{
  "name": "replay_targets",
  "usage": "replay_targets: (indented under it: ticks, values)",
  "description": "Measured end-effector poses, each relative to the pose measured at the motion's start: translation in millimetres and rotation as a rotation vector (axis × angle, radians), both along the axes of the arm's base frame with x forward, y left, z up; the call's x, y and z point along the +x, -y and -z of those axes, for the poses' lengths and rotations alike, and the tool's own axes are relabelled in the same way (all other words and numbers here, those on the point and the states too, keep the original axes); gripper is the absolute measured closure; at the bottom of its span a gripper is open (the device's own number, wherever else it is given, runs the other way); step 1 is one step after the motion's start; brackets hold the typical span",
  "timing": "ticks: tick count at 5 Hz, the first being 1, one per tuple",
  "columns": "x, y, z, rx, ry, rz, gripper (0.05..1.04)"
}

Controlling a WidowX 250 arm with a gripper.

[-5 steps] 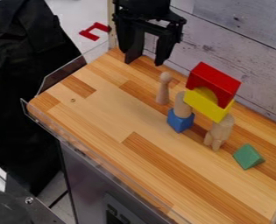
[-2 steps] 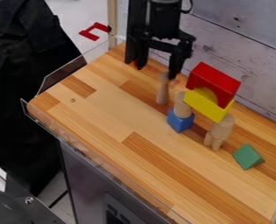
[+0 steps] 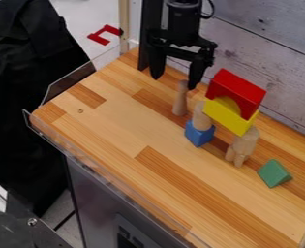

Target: Move the something on the played

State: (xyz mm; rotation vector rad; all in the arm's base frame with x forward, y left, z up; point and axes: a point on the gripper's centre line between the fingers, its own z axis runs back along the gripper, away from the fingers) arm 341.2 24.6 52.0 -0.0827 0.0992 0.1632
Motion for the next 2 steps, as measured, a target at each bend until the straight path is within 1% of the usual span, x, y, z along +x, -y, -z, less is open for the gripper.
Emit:
replay_targets:
  ticks: [2]
  values:
    - [3.6, 1.4, 12.4, -0.003, -0.027, -0.007, 0.085]
